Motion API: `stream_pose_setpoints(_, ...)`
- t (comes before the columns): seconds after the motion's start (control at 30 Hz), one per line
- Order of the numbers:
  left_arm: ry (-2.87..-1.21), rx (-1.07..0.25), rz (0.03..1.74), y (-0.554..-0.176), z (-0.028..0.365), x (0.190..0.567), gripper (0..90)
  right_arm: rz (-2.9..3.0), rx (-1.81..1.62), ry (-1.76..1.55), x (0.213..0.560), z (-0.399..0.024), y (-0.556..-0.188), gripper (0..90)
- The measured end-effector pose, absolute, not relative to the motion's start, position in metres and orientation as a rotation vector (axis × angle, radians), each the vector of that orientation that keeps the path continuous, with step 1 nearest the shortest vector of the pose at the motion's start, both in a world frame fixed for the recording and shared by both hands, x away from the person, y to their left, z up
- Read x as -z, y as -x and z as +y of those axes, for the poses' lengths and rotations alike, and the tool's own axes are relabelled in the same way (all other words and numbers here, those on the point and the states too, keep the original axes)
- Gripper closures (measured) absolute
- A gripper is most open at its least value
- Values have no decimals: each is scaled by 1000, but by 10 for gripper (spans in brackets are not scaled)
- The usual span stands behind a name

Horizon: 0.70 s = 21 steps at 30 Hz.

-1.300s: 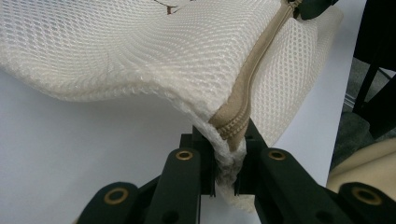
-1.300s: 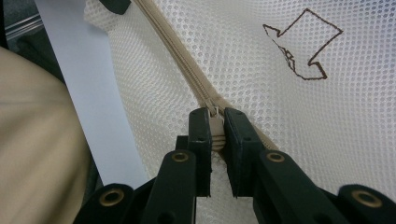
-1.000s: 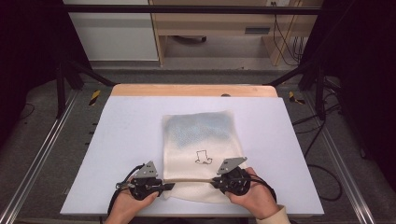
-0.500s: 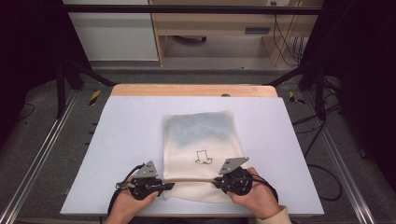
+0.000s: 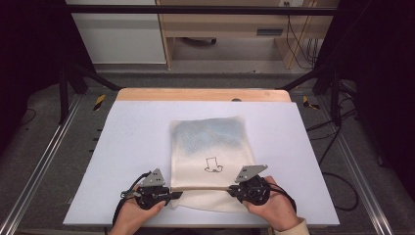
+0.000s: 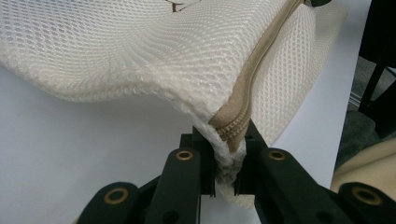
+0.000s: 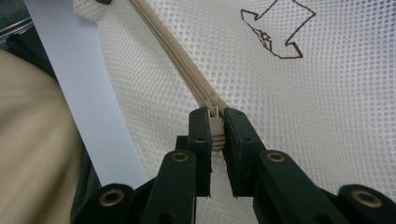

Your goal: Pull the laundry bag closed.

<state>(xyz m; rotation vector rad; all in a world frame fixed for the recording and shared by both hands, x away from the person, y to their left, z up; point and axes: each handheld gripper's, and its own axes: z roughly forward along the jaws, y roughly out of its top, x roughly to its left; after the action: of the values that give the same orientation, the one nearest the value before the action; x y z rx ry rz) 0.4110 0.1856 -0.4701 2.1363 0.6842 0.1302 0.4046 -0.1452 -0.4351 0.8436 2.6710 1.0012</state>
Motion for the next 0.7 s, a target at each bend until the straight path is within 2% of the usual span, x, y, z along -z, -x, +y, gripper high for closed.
stream_pose_setpoints(0.7, -2136, -129, 681, -411, 186, 470, 821, 2632, -1014, -880, 433, -162, -402, 819)
